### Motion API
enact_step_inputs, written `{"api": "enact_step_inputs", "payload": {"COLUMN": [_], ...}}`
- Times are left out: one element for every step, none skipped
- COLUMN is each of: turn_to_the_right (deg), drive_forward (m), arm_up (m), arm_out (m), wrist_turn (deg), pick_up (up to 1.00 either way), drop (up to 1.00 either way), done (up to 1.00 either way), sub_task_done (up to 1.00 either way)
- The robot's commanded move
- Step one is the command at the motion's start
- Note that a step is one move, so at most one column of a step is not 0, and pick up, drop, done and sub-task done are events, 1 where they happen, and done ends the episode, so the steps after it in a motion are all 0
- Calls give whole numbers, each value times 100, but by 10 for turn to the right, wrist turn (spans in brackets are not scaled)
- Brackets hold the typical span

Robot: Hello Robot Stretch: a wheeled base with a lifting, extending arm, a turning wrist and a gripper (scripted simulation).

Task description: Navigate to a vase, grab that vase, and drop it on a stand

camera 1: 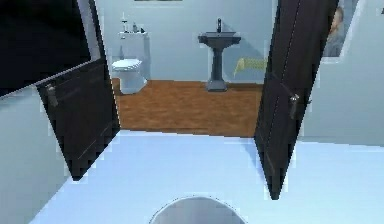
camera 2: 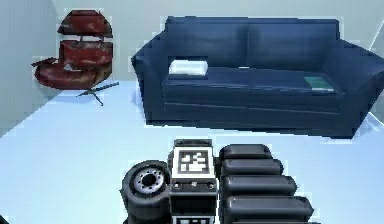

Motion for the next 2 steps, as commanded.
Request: {"api": "enact_step_inputs", "payload": {"turn_to_the_right": [60,30], "drive_forward": [0,0], "arm_up": [0,0], "arm_out": [0,0], "wrist_turn": [0,0], "pick_up": [0,0], "drop": [0,0], "done": [0,0], "sub_task_done": [0,0]}}
